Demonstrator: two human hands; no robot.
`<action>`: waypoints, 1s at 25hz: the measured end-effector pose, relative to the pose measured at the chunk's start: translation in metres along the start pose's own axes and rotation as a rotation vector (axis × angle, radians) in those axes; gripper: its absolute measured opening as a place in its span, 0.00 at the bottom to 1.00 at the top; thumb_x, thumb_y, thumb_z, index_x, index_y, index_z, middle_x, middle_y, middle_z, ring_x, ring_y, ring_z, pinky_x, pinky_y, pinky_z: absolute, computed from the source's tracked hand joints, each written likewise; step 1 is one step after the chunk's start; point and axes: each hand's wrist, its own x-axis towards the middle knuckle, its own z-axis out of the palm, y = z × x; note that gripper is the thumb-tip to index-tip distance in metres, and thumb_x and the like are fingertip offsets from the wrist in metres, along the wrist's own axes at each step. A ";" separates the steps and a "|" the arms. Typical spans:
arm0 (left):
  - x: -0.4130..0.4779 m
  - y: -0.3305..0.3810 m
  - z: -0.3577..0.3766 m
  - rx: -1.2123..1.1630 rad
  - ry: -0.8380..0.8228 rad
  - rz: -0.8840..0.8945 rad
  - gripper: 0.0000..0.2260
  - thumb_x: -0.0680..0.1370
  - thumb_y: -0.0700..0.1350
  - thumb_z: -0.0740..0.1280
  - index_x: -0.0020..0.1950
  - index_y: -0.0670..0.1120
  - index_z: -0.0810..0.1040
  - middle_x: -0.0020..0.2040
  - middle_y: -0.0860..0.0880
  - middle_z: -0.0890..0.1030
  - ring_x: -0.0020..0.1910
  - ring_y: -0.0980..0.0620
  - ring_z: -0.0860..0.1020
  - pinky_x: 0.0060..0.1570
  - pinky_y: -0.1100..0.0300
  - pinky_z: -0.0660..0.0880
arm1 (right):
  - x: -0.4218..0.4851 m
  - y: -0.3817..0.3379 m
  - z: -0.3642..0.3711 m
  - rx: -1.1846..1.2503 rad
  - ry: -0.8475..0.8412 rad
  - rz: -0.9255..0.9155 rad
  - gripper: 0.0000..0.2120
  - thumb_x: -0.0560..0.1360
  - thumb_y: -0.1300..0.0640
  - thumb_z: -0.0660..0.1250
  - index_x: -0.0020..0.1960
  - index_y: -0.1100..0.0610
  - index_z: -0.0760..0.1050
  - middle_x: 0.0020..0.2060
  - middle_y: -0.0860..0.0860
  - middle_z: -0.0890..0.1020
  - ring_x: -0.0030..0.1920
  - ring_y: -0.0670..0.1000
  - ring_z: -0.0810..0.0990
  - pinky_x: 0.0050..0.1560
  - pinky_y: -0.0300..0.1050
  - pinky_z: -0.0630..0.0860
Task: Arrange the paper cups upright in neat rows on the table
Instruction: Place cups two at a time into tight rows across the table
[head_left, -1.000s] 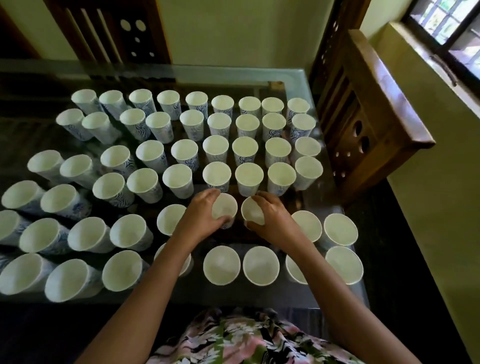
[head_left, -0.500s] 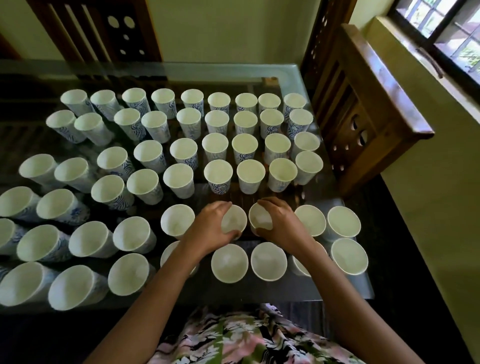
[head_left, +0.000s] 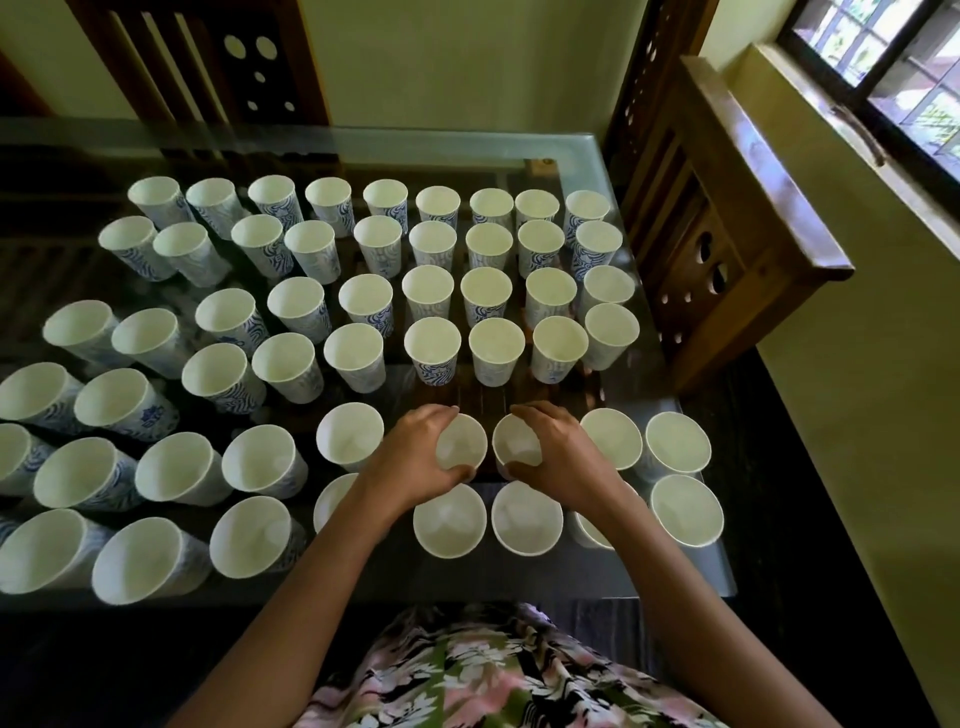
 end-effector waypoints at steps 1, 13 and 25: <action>0.000 0.001 -0.001 -0.003 0.003 0.002 0.35 0.69 0.51 0.73 0.72 0.47 0.63 0.71 0.49 0.66 0.69 0.50 0.65 0.66 0.55 0.64 | -0.001 0.000 0.000 0.006 0.007 -0.004 0.34 0.70 0.53 0.73 0.72 0.54 0.63 0.70 0.51 0.67 0.69 0.53 0.64 0.64 0.46 0.67; 0.053 -0.015 -0.037 -0.014 0.127 0.048 0.29 0.73 0.49 0.71 0.71 0.44 0.66 0.70 0.45 0.68 0.69 0.47 0.66 0.67 0.56 0.63 | 0.053 -0.014 -0.016 0.047 0.083 0.025 0.30 0.72 0.55 0.70 0.71 0.57 0.64 0.68 0.54 0.68 0.65 0.54 0.70 0.63 0.48 0.72; 0.113 -0.036 -0.047 -0.019 0.060 0.031 0.31 0.71 0.49 0.72 0.71 0.42 0.66 0.70 0.44 0.68 0.68 0.46 0.66 0.66 0.57 0.61 | 0.122 -0.012 -0.025 -0.041 0.082 0.012 0.30 0.72 0.54 0.70 0.70 0.60 0.65 0.70 0.56 0.66 0.68 0.56 0.66 0.66 0.49 0.67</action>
